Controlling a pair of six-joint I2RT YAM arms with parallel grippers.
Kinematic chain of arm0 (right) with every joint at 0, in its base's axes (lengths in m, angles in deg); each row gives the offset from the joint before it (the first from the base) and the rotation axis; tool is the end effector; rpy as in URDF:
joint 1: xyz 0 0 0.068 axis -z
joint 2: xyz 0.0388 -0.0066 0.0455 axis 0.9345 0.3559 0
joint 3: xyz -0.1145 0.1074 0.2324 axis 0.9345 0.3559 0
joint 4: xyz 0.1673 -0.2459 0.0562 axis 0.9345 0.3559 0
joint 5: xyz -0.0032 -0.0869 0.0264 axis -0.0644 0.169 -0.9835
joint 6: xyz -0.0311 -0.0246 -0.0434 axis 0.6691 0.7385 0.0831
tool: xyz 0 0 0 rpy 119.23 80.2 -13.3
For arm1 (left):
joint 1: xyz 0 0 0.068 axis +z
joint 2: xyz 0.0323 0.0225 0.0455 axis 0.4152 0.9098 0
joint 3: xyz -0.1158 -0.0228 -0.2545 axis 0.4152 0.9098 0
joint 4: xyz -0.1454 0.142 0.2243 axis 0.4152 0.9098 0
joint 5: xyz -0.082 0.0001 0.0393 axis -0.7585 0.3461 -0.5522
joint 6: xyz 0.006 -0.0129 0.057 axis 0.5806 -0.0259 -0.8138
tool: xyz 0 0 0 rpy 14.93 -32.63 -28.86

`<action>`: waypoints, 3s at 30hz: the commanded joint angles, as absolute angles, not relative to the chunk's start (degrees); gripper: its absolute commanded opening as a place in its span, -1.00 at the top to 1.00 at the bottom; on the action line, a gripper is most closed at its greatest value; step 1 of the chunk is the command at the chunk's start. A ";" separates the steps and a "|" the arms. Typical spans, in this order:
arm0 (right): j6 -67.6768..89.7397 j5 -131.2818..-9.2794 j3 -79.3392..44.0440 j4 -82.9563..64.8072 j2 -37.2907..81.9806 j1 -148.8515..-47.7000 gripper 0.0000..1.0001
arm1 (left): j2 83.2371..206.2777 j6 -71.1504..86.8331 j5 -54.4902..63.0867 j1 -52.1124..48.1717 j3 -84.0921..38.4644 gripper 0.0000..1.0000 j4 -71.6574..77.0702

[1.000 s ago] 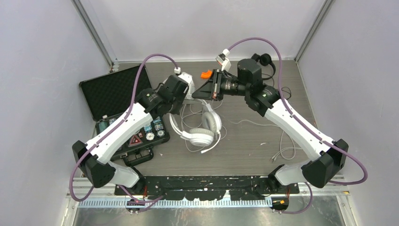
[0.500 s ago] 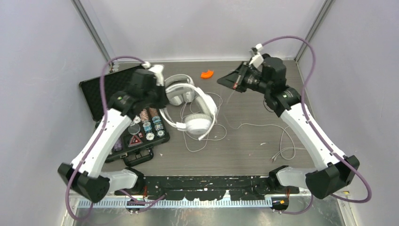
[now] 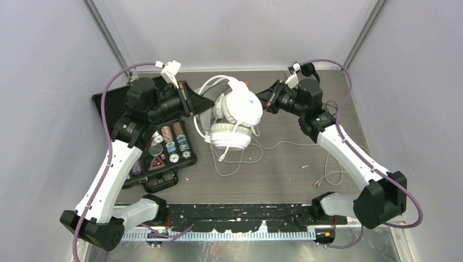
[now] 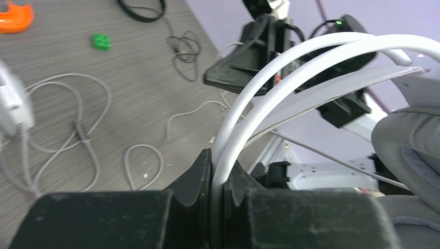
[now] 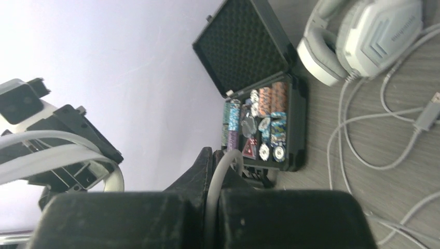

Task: Wrap the headphones
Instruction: Wrap the headphones cable around the headphones.

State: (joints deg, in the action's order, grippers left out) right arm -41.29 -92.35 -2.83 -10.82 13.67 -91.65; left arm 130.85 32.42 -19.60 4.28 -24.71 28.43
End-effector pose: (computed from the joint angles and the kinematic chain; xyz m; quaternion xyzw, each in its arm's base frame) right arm 0.3075 0.1503 0.3533 0.0777 0.7567 0.5534 0.3392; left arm 0.2425 -0.1137 0.4528 0.0718 0.7589 -0.4771 0.4373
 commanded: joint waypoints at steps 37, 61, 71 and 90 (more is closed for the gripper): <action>-52.79 -92.25 -3.80 -37.35 20.11 -94.65 1.00 | 138.70 49.58 -26.25 -8.84 -28.87 1.00 3.86; -35.14 -104.38 -14.76 -11.84 21.01 -89.10 1.00 | 140.50 1.27 -2.41 -15.15 -39.83 1.00 66.25; -34.25 -107.84 -17.13 -5.74 21.50 -90.21 1.00 | 146.94 -0.53 19.97 -17.66 -39.42 1.00 69.67; -38.49 -106.74 -18.18 -7.30 23.44 -100.54 1.00 | 157.23 10.09 45.56 -16.00 -42.35 1.00 70.78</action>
